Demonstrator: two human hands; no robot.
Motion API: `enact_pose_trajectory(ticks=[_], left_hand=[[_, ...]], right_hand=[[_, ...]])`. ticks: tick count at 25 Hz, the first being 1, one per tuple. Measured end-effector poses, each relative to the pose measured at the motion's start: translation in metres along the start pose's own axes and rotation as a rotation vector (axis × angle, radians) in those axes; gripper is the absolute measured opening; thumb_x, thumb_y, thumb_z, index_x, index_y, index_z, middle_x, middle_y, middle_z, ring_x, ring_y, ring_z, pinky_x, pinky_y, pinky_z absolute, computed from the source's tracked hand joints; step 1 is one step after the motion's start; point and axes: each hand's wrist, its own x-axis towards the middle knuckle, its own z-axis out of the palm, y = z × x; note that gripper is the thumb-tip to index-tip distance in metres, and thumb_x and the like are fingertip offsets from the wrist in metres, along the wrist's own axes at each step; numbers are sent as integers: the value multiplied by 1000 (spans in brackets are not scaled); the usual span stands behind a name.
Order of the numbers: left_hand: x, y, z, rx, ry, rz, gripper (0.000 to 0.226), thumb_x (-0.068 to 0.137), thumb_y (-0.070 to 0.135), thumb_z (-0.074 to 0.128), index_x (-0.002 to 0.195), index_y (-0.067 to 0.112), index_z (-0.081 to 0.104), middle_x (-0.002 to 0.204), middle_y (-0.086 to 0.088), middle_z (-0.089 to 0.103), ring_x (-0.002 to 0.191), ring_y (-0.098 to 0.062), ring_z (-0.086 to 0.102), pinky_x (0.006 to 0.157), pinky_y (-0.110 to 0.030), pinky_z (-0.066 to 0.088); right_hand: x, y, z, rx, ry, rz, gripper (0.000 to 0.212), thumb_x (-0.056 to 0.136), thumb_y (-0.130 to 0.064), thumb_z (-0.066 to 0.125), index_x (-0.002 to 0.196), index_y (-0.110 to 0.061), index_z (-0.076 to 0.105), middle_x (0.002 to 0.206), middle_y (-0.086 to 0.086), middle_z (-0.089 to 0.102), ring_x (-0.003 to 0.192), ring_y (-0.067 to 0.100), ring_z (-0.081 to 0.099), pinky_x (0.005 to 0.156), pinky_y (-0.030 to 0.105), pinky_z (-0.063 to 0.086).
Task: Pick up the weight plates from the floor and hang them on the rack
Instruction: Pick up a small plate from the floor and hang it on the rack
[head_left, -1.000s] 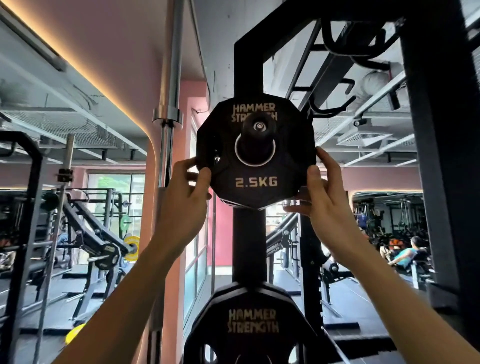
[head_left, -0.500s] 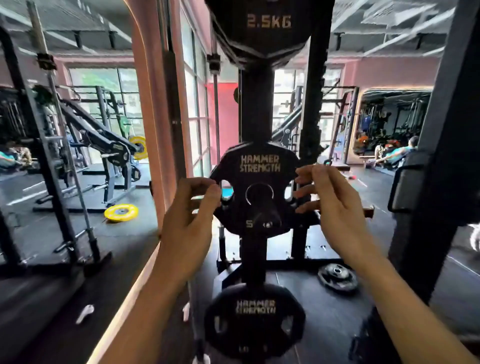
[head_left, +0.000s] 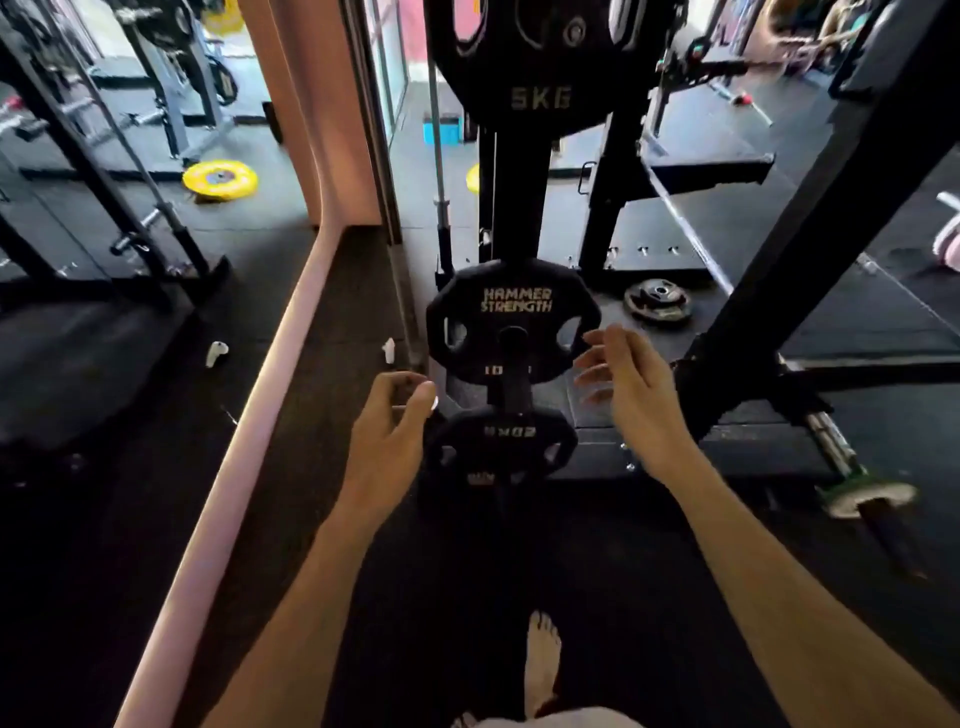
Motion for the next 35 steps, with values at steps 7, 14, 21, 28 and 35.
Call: enact_pose_trajectory(ticks=[7,14,21,28,35], left_hand=[[-79,-105,-2,163,-160,-324,13,99,37,51,100,26,57,96,2,65,94,-18,65,74,-26,47],[-149,-179,11,364,-415,-635,28,99,45,48,113,22,55,108,1,62,100,-17,61,87,-35,49],[-206,-218,45,702,-921,-806,33,99,41,49,118,14,54,112,-10,63,91,-20,59,79,-35,50],[-238,-186,144,999,-1172,-586,32,100,34,49,125,14,53,109,-7,60,97,-23,60,81,-35,51],[-333,-134,312,1033,-1240,-432,28,101,30,50,120,10,55,106,-8,62,93,-23,61,79,-37,53]], right_hand=[[-82,115,0,-134,-37,338,31,103,-42,40,95,-21,60,81,3,64,73,16,63,64,37,51],[-172,200,-23,-233,-84,761,38,103,-45,38,95,-16,60,82,8,64,76,22,62,67,37,50],[-272,258,-112,-332,-147,1118,35,103,-39,44,110,-8,59,86,9,65,73,22,63,58,32,48],[-392,279,-237,-165,175,1259,26,103,-32,47,105,-8,56,82,9,61,68,21,60,55,31,48],[-501,287,-395,-57,362,1291,21,101,-32,50,103,-12,56,79,6,60,64,20,57,54,28,45]])
